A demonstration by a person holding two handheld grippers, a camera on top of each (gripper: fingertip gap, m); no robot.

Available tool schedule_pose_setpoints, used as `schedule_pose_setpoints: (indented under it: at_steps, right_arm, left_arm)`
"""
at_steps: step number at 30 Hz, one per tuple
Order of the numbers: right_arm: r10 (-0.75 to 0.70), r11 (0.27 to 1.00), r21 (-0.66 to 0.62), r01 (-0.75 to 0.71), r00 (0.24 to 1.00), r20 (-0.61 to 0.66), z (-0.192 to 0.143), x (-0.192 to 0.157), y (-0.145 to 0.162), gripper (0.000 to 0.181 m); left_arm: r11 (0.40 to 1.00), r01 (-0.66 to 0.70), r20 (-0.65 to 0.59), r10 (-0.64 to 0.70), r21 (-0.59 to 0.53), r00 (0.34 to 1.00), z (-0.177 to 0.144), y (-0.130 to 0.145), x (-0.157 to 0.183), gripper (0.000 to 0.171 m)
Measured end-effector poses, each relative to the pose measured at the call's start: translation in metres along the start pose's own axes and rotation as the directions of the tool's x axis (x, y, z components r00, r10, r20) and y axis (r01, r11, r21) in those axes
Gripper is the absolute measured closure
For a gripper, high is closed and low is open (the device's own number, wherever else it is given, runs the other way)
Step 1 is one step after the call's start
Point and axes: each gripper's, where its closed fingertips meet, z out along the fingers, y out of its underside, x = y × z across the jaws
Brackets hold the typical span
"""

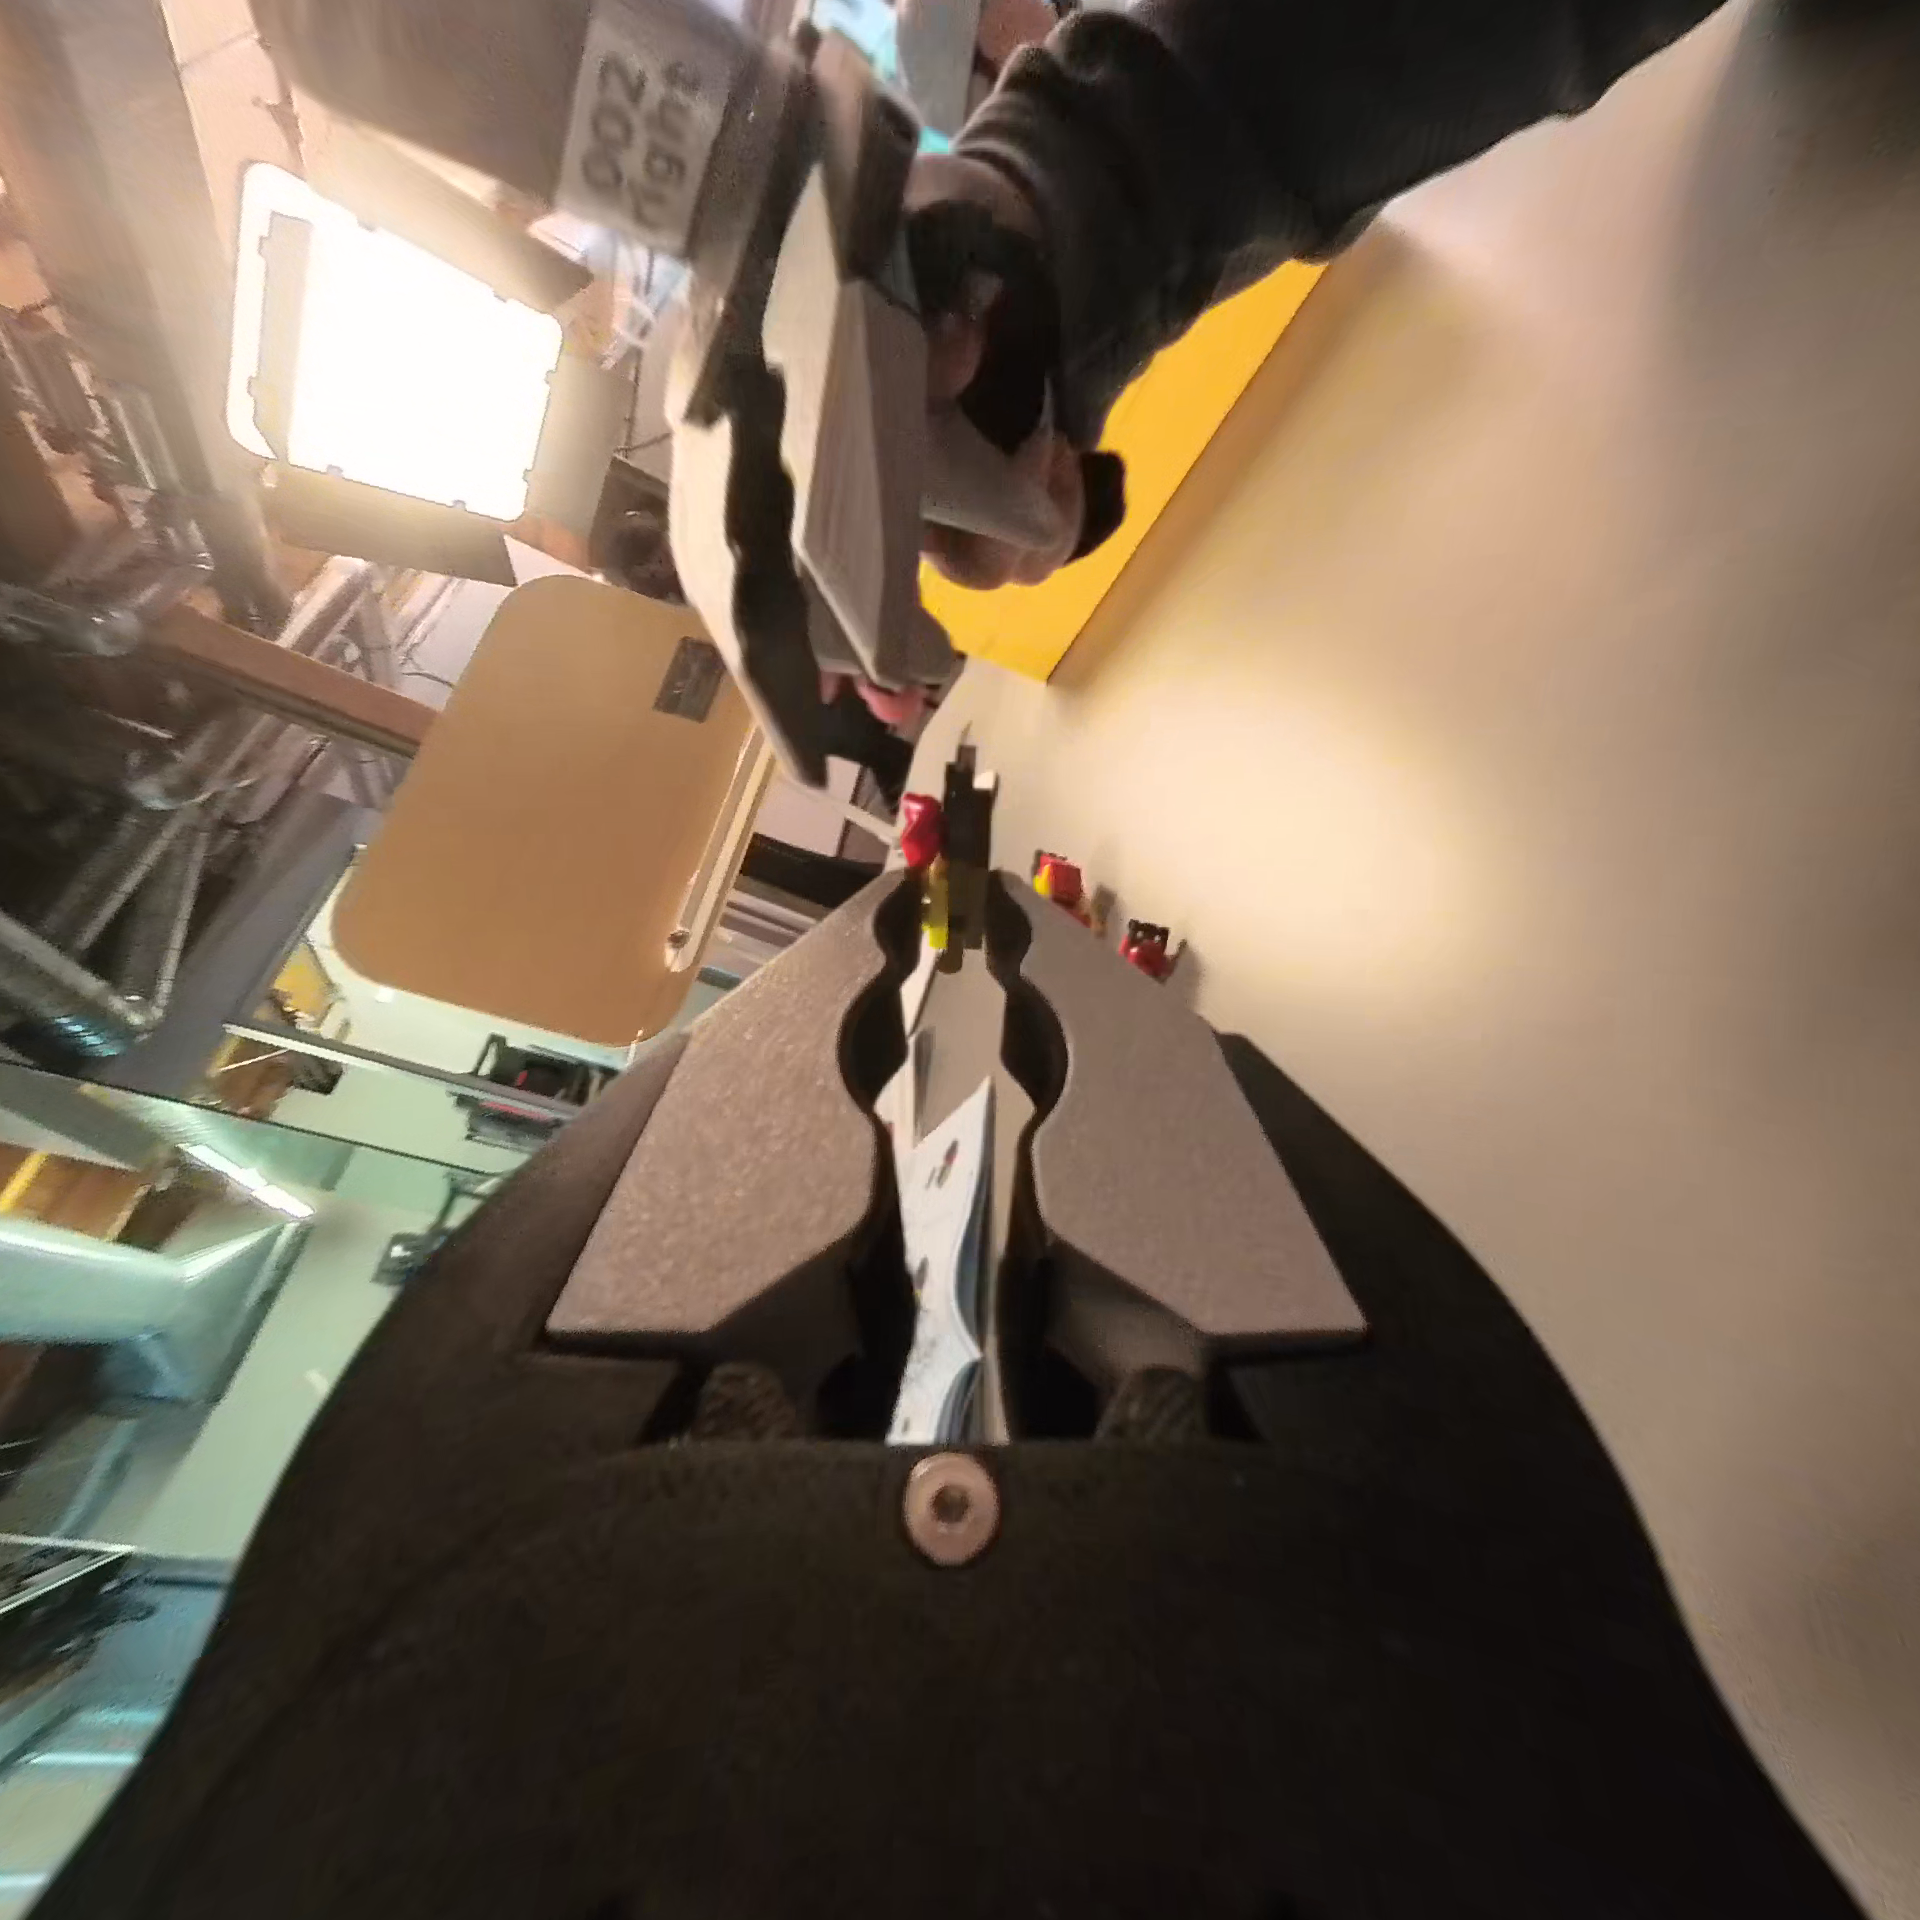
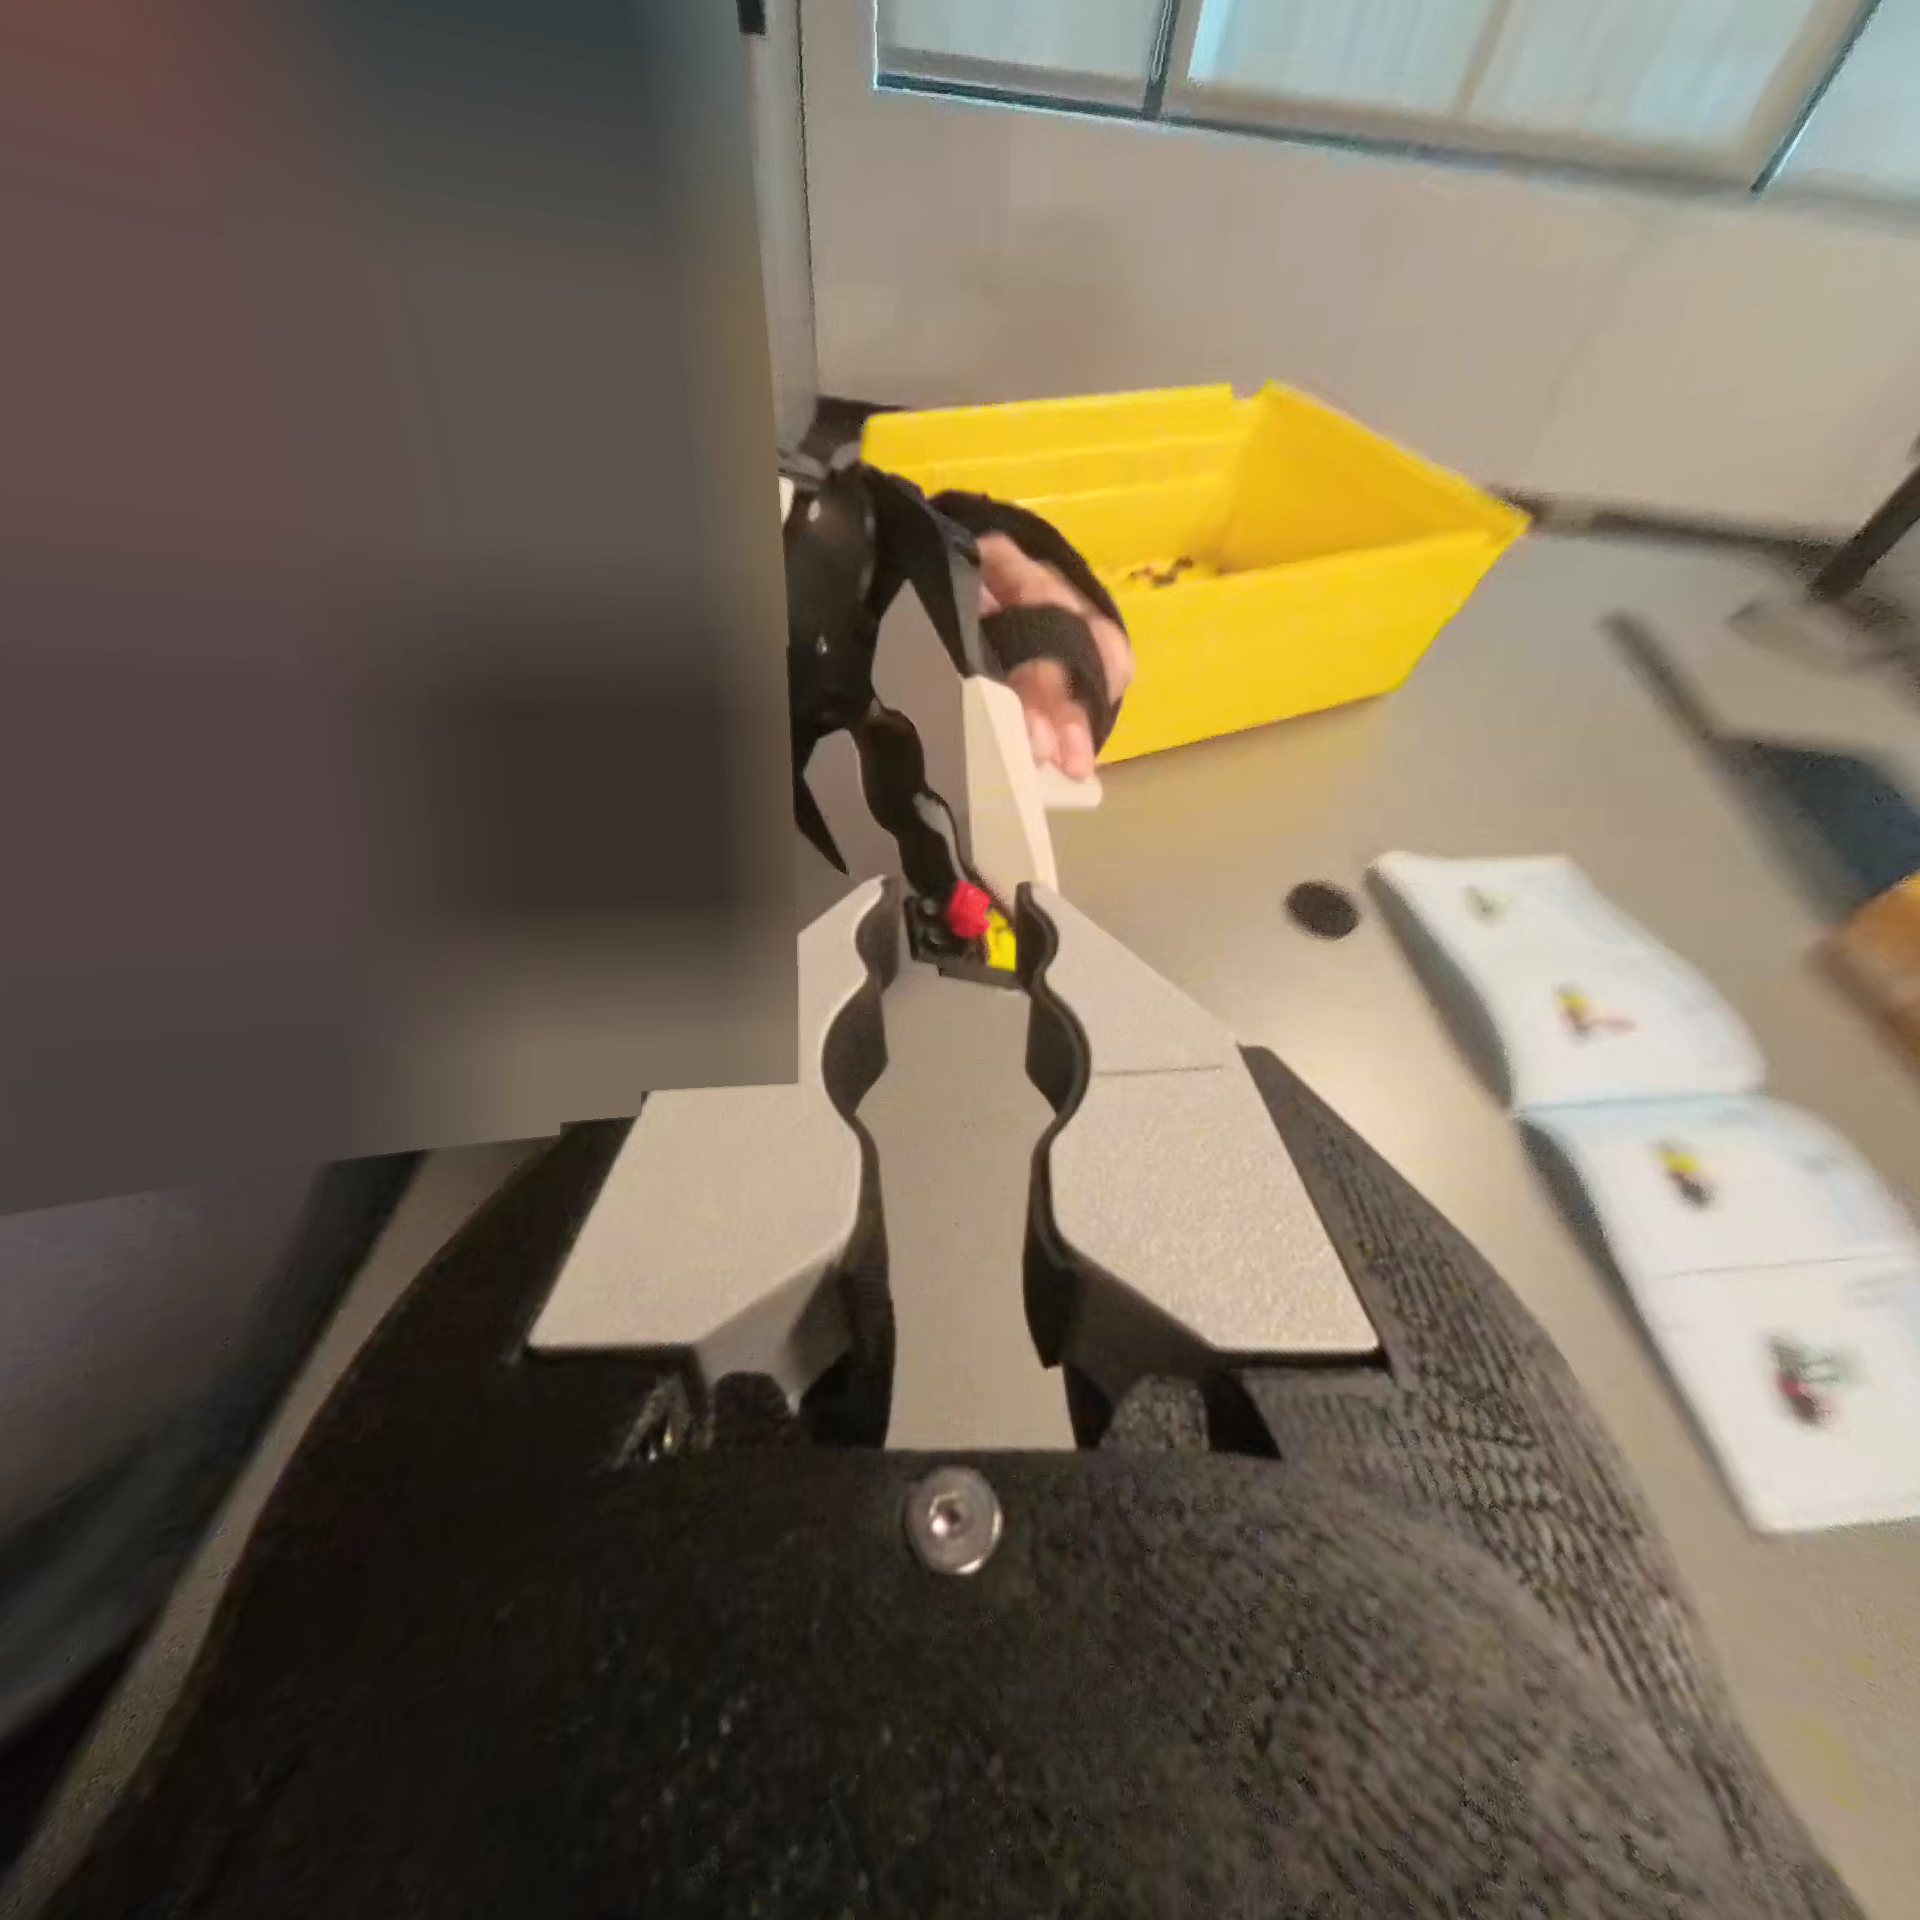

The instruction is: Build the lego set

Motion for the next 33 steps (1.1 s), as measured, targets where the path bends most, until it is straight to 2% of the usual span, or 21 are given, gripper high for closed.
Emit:
schedule_pose_setpoints:
  at_steps: [2, 7, 16, 22, 26, 33]
  right_arm:
    - [0.12, 0.993, -0.02, -0.119, 0.992, 0.043, 0.003, 0.002, 0.008, 0.164]
    - [0.197, 0.98, -0.026, -0.196, 0.98, 0.033, 0.009, 0.01, 0.015, 0.169]
    - [0.157, 0.981, -0.119, -0.156, 0.988, -0.001, 0.013, 0.009, 0.029, 0.176]
    - [0.084, 0.978, -0.196, -0.074, 0.995, 0.043, 0.011, 0.001, 0.039, 0.177]
    - [0.064, 0.97, -0.24, -0.047, 0.996, 0.062, 0.004, -0.002, 0.046, 0.176]
    - [-0.02, 0.944, -0.326, 0.043, 0.997, 0.074, 0.004, -0.008, 0.056, 0.176]
  left_arm:
    - [0.999, -0.034, 0.018, 0.034, -0.018, 0.999, 0.001, 0.003, -0.001, 0.161]
    - [0.996, -0.067, 0.031, 0.069, -0.052, 0.997, 0.003, 0.008, -0.001, 0.161]
    - [0.995, -0.069, -0.008, 0.069, -0.076, 0.998, 0.006, 0.013, 0.007, 0.161]
    - [0.997, -0.064, -0.088, 0.061, -0.038, 0.994, 0.008, 0.009, 0.022, 0.161]
    - [0.996, -0.086, -0.142, 0.082, -0.02, 0.986, 0.008, 0.01, 0.033, 0.161]
    - [0.986, -0.167, -0.127, 0.167, 0.011, 0.978, 0.01, 0.005, 0.037, 0.161]
